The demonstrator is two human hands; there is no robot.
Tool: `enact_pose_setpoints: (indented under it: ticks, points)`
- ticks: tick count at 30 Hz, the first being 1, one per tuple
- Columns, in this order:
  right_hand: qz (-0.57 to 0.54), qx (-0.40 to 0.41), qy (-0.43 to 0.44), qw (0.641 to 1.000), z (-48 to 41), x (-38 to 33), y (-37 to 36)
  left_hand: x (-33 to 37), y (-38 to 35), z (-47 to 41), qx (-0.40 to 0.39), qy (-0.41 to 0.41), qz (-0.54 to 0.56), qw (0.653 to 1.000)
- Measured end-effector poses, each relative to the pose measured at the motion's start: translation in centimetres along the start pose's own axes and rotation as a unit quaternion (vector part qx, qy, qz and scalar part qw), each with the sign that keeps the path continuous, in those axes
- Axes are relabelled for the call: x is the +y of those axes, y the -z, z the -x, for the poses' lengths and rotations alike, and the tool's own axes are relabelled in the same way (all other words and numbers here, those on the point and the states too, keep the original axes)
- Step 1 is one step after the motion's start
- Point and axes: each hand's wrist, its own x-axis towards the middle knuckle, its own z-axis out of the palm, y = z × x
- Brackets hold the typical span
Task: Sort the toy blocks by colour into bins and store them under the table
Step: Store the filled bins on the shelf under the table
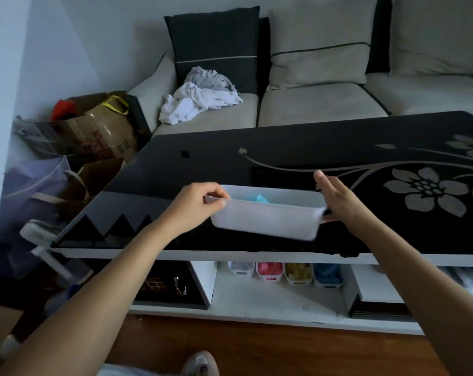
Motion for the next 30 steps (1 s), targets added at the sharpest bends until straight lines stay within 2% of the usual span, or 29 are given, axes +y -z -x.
enact_pose_setpoints:
  ticks: [4, 7, 9, 12, 16, 22, 30]
  points:
    - [0.143, -0.013, -0.069, 0.987, 0.8, -1.4, 1.8, 1.8, -0.7, 1.2, -0.045, 0.004, 0.036, 0.998]
    - [0.261, -0.1, -0.124, 0.952, 1.7, -2.2, 3.3, 2.7, -0.9, 2.1, -0.083, 0.012, 0.043, 0.996]
    - [0.309, -0.161, -0.098, 0.932, 2.3, -2.3, 4.1, 3.3, -0.9, 2.6, -0.135, 0.014, 0.06, 0.989]
    - [0.407, -0.201, -0.015, 0.891, 3.3, -2.2, 4.8, 3.6, -0.7, 3.4, -0.23, 0.003, 0.044, 0.972]
    - [0.369, -0.301, -0.036, 0.879, 5.7, -2.3, 5.4, 3.9, -0.8, 4.1, -0.31, -0.011, 0.01, 0.95]
    - [0.345, -0.373, -0.086, 0.857, 8.8, 0.5, 5.1, 3.8, -1.7, 4.9, -0.433, 0.002, -0.001, 0.901]
    - [0.343, -0.295, -0.177, 0.874, 8.3, 9.5, 2.6, -1.0, -10.1, 6.6, -0.452, 0.058, 0.063, 0.888]
